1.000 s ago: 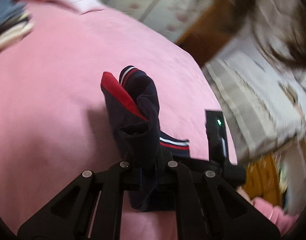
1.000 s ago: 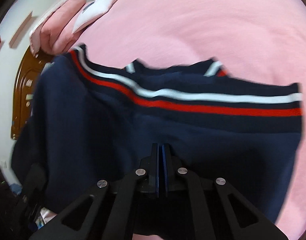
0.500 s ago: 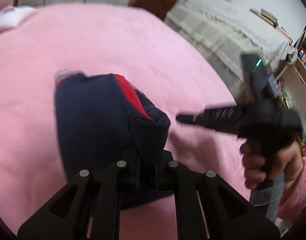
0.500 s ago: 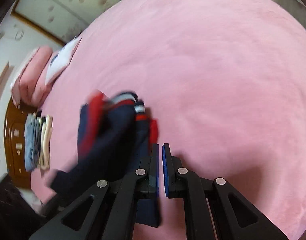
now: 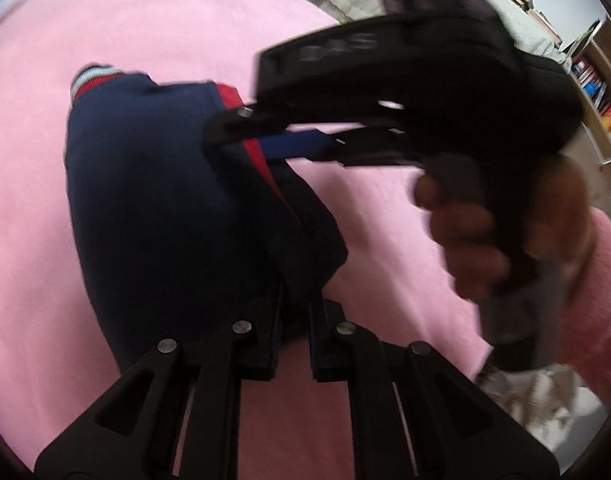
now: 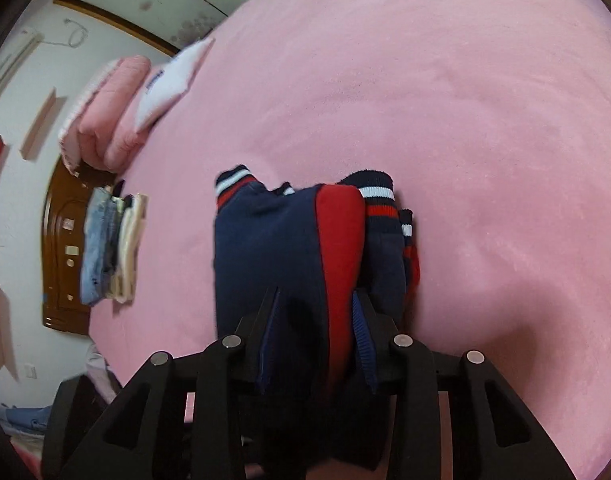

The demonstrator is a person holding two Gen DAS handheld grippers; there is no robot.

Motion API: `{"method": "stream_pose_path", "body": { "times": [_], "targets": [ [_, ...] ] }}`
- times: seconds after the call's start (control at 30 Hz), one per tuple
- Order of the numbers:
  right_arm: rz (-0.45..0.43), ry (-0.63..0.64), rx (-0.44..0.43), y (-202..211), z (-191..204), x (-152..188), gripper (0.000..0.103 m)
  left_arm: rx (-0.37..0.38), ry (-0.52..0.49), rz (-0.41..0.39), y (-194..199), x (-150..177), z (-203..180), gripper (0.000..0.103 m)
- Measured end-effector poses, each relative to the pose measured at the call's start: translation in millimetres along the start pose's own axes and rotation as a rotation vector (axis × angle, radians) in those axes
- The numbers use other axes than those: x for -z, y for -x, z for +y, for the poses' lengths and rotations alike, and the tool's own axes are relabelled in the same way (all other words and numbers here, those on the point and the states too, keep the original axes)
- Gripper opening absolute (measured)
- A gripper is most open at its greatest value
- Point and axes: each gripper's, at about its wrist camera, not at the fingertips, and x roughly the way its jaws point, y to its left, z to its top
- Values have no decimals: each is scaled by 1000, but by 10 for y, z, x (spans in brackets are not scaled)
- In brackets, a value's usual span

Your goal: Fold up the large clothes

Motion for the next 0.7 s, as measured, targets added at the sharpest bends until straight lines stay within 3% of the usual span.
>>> {"method": "stream_pose_path", "body": {
  "times": [0.03,0.1,0.13,0.27,0.33,0.4,0.47,0.6,0.7],
  "targets": [
    [12,-4,5,-39,-11,-17,35,4,1,18,-3,29,0,6],
    [16,-12,-10,-157,7,-26,22,4,-1,51,-3,71,7,6],
    [13,-11,-24,-219,8,-45,8,0,15,60,18,85,27,6],
    [-48,-23,-9,-299,34,-10,6,-16,56,23,234,77,58,8],
    [-52,-34,4,-180,-23,56,6,-60,33,-16,362,80,28,19],
    [-33,-85,-1,-126,-178,158,6,-97,30,-26,384,99,48,46],
    [-3,-119,46,-234,-310,254,6,-107,68,-24,340,117,119,48],
    [-20,-61,180,-541,-254,322,6,-138,113,-24,304,85,280,48],
    [-51,-71,195,-542,-113,309,8,-218,112,-18,383,44,425,48]
  ]
}}
